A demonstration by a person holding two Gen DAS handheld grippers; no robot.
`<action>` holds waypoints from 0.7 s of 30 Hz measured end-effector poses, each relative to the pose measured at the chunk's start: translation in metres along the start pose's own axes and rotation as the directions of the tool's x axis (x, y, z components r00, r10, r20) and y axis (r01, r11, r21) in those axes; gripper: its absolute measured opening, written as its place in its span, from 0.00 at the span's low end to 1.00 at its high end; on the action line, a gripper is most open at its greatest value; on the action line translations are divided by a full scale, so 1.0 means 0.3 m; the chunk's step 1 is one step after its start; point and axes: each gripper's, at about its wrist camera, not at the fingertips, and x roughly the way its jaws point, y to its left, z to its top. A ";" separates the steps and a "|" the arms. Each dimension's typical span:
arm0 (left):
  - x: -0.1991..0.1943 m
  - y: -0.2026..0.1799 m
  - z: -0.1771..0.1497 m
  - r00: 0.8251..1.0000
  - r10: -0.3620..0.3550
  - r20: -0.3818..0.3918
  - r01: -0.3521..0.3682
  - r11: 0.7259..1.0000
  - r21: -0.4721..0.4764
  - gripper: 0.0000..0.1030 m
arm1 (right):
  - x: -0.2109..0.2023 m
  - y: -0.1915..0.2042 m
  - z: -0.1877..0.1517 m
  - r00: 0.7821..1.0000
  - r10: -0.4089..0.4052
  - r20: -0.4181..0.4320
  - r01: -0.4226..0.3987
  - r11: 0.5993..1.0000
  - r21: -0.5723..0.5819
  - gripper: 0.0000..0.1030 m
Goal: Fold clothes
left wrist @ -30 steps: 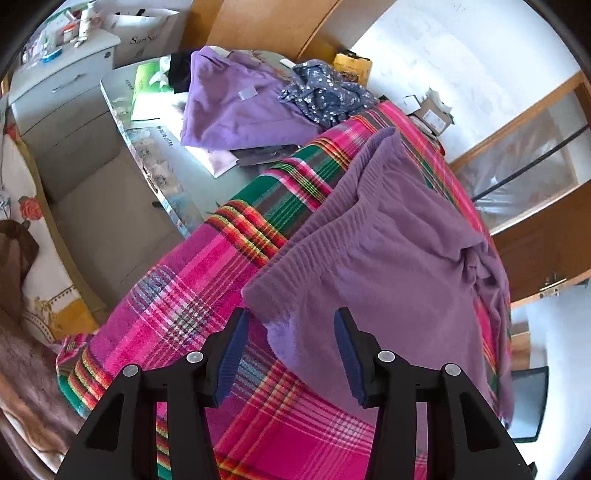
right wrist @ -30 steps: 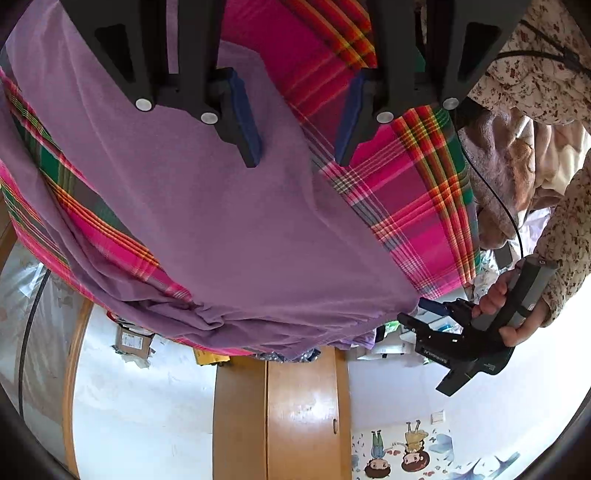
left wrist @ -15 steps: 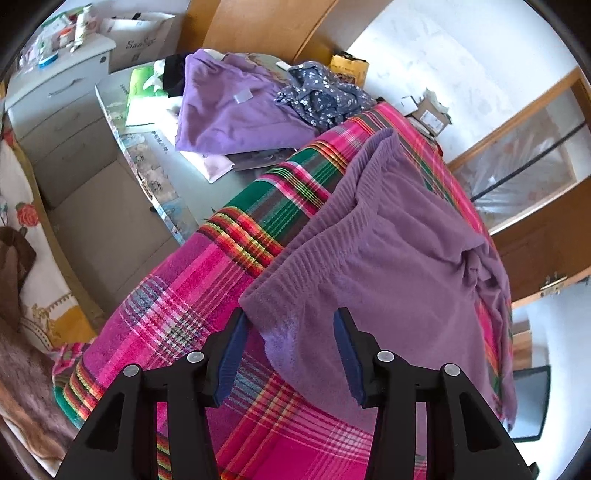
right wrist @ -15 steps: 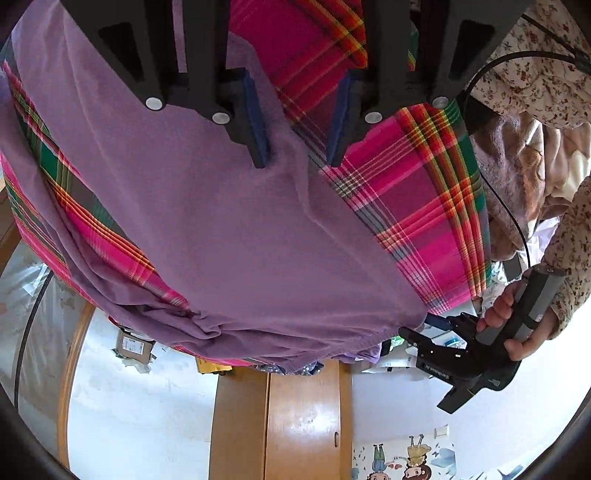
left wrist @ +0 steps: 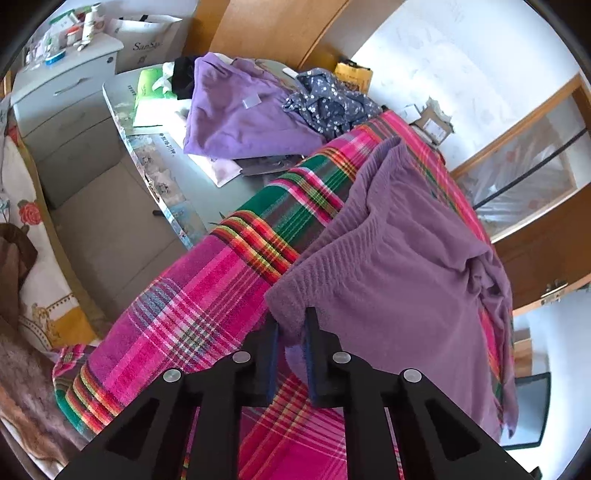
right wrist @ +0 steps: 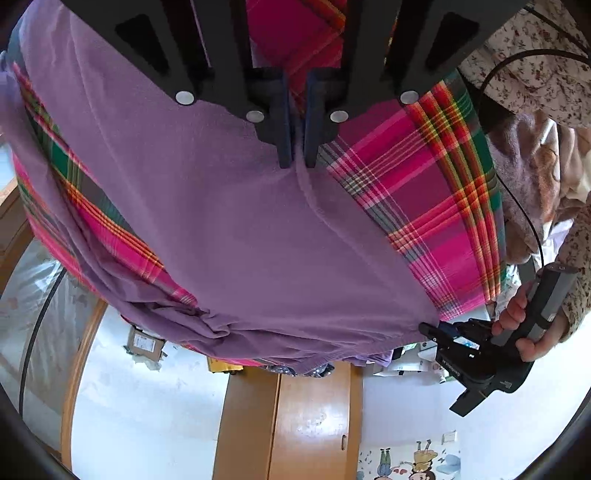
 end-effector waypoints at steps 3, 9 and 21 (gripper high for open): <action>-0.021 -0.001 -0.005 1.000 -0.019 0.019 0.019 1.000 0.004 0.10 | -0.010 0.008 0.000 1.000 -0.009 0.004 0.009 1.000 -0.013 0.05; -0.052 0.011 -0.017 0.999 -0.033 0.037 0.033 0.999 0.001 0.09 | -0.042 0.042 -0.003 1.000 -0.020 0.005 0.021 0.999 -0.047 0.04; -0.129 0.085 -0.087 0.998 -0.028 0.060 0.029 0.999 -0.013 0.09 | -0.103 0.094 -0.037 1.000 0.017 -0.012 -0.018 0.996 -0.083 0.04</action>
